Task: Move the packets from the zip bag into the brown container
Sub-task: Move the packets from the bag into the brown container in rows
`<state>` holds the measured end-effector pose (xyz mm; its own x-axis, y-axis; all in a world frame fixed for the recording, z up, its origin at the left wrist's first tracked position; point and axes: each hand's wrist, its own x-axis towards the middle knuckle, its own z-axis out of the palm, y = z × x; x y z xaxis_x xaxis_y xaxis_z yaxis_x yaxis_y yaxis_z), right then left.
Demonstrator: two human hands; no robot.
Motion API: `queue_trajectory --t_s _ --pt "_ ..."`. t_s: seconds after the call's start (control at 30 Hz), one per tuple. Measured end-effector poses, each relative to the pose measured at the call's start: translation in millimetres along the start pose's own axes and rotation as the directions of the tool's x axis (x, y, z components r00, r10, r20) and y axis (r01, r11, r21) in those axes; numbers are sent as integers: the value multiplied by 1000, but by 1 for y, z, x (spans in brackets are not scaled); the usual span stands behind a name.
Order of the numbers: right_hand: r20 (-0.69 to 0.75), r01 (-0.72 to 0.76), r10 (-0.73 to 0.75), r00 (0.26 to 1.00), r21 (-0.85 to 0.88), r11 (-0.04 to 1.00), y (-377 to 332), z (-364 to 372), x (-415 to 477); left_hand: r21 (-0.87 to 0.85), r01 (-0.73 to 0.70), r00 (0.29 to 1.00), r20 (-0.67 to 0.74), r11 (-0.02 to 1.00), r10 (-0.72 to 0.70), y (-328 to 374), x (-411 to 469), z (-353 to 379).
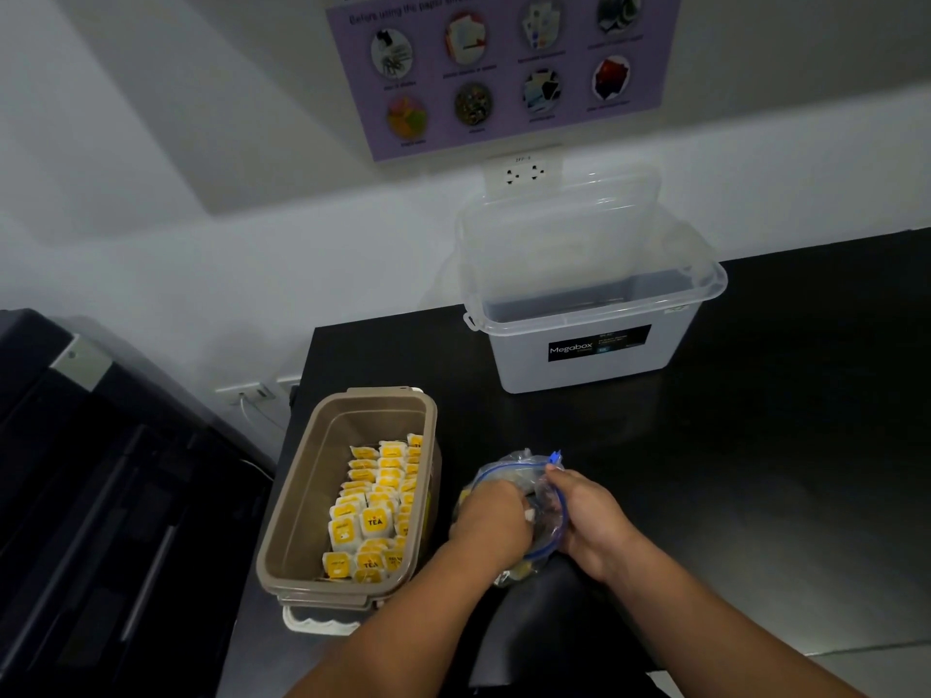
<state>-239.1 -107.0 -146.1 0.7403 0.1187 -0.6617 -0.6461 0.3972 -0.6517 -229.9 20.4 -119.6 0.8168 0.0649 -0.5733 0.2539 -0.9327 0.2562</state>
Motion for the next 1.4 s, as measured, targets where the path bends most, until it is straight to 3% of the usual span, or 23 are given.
queue_trajectory --t_s 0.1,0.3,0.43,0.57,0.73,0.9,1.1,1.23,1.4 --pt "12 -4 4 1000 9 1000 -3 0 -1 37 -115 980 -162 993 119 -4 -14 -5" --pt "29 -14 14 999 23 1000 -5 5 1 -182 -305 902 -369 935 223 -9 -50 -63" --pt "26 -15 14 1000 21 1000 -3 9 6 -293 -365 876 -429 884 220 -34 -70 -112" --pt "42 -32 30 999 33 999 -4 10 8 -292 -350 849 -501 890 169 -74 -82 -154" --pt "62 -25 23 998 32 999 -4 10 8 16 -198 867 -464 980 183 -115 -83 -169" --pt "63 -27 24 998 36 999 -3 11 10 295 -31 971 -217 955 99 -128 -76 -160" --pt "50 -34 32 998 43 999 -4 16 11 569 -41 998 -12 821 58 -125 -68 -151" --pt "39 -25 24 999 35 999 -4 17 11 763 -39 995 -26 645 92 -118 -57 -143" --pt "25 -39 38 999 32 999 -4 18 12 811 -51 994 -17 582 110 -122 -42 -131"
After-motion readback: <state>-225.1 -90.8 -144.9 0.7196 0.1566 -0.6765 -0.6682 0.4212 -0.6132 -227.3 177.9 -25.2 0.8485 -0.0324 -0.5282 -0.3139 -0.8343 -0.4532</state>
